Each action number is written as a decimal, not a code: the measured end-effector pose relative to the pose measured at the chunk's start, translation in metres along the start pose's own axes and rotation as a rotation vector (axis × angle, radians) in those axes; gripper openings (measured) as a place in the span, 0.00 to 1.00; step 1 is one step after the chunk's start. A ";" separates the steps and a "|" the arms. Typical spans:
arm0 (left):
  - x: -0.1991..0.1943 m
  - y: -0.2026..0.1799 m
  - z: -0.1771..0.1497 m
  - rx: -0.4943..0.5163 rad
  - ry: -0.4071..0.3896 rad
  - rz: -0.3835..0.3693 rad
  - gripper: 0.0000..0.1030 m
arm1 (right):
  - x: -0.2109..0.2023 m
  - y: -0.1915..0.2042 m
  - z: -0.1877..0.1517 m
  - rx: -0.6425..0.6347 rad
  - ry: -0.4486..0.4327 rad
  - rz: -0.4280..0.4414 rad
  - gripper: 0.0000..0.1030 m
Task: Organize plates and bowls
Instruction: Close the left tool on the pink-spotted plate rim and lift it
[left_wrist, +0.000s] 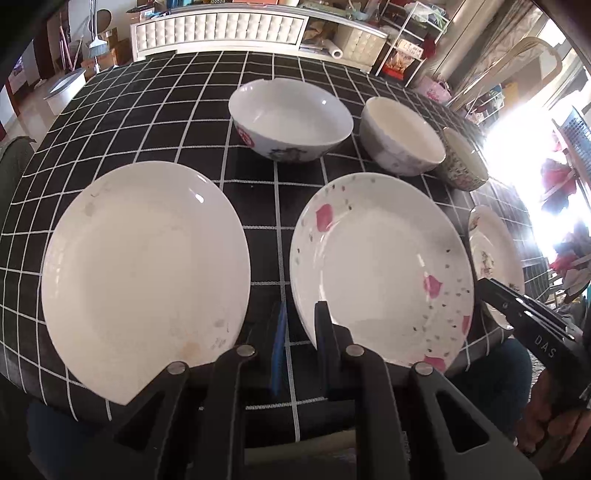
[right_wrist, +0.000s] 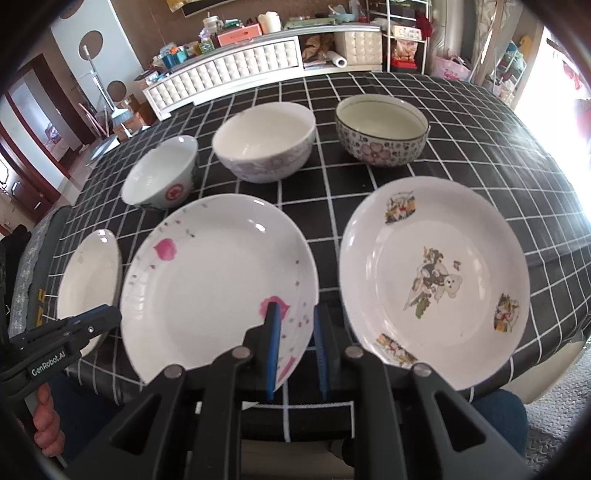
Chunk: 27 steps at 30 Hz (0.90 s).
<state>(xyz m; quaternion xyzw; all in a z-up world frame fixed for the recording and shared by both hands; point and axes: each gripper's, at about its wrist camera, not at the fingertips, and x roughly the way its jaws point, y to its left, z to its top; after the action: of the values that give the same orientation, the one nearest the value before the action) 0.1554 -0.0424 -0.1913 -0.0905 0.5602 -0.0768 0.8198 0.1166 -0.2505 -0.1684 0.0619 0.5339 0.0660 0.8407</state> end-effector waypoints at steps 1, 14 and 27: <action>0.002 0.000 0.001 0.003 0.002 0.003 0.17 | 0.003 -0.001 0.001 0.003 0.007 -0.001 0.22; 0.028 -0.002 0.011 0.006 0.027 -0.018 0.18 | 0.027 -0.007 0.006 -0.002 0.053 0.012 0.32; 0.035 -0.006 0.014 0.031 0.040 0.012 0.13 | 0.032 0.000 0.011 -0.062 0.033 0.024 0.29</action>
<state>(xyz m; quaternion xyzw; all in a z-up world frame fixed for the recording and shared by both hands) 0.1807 -0.0551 -0.2172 -0.0729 0.5760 -0.0822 0.8100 0.1397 -0.2455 -0.1926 0.0412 0.5447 0.0935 0.8324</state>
